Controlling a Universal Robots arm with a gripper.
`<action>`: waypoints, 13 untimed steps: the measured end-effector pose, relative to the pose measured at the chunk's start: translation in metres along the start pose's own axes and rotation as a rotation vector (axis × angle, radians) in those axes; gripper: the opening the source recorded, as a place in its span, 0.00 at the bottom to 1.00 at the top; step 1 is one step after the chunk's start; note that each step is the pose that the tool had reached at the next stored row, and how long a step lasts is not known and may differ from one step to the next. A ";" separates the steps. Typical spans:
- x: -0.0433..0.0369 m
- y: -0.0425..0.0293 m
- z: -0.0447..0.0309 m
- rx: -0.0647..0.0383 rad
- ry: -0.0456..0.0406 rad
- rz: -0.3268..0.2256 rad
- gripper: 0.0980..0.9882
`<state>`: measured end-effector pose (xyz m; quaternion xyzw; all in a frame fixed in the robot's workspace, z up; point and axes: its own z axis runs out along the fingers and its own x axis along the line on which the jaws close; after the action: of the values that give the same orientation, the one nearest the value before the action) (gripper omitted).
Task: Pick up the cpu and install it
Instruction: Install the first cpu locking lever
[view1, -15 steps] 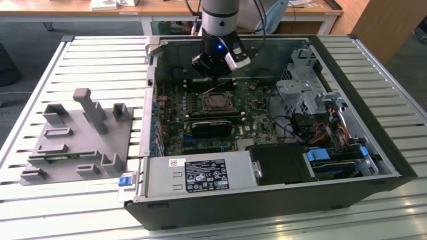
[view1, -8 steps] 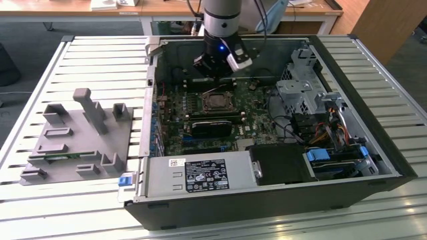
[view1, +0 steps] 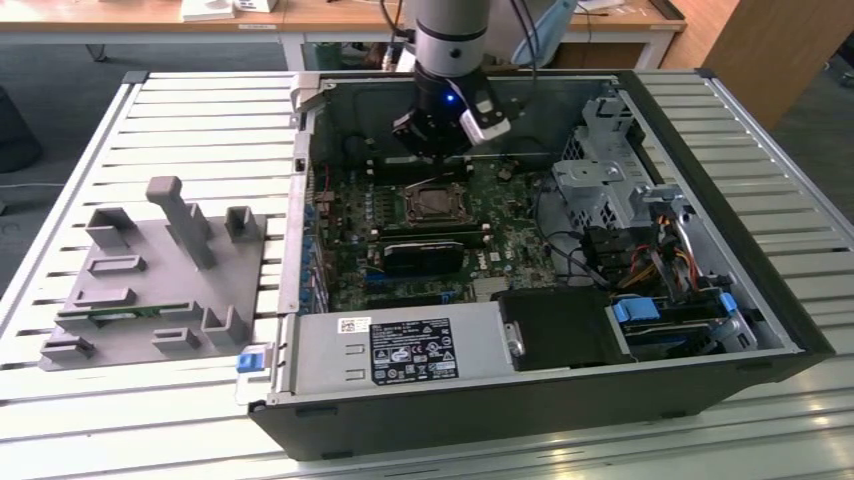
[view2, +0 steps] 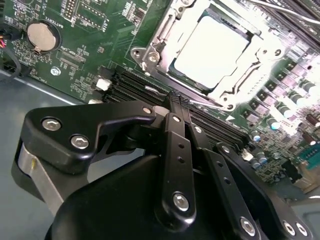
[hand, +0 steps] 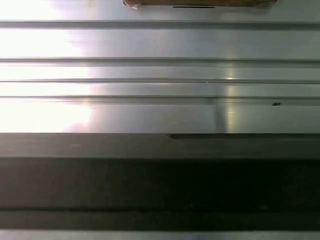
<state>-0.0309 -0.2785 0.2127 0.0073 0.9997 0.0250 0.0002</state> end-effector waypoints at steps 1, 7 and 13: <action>-0.0011 0.0001 0.0006 0.000 0.0002 0.000 0.01; -0.0042 0.0000 0.0059 0.000 0.0022 0.000 0.01; -0.0063 -0.0002 0.0110 0.000 0.0045 0.000 0.01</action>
<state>-0.0246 -0.2782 0.2017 0.0074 0.9997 0.0250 -0.0021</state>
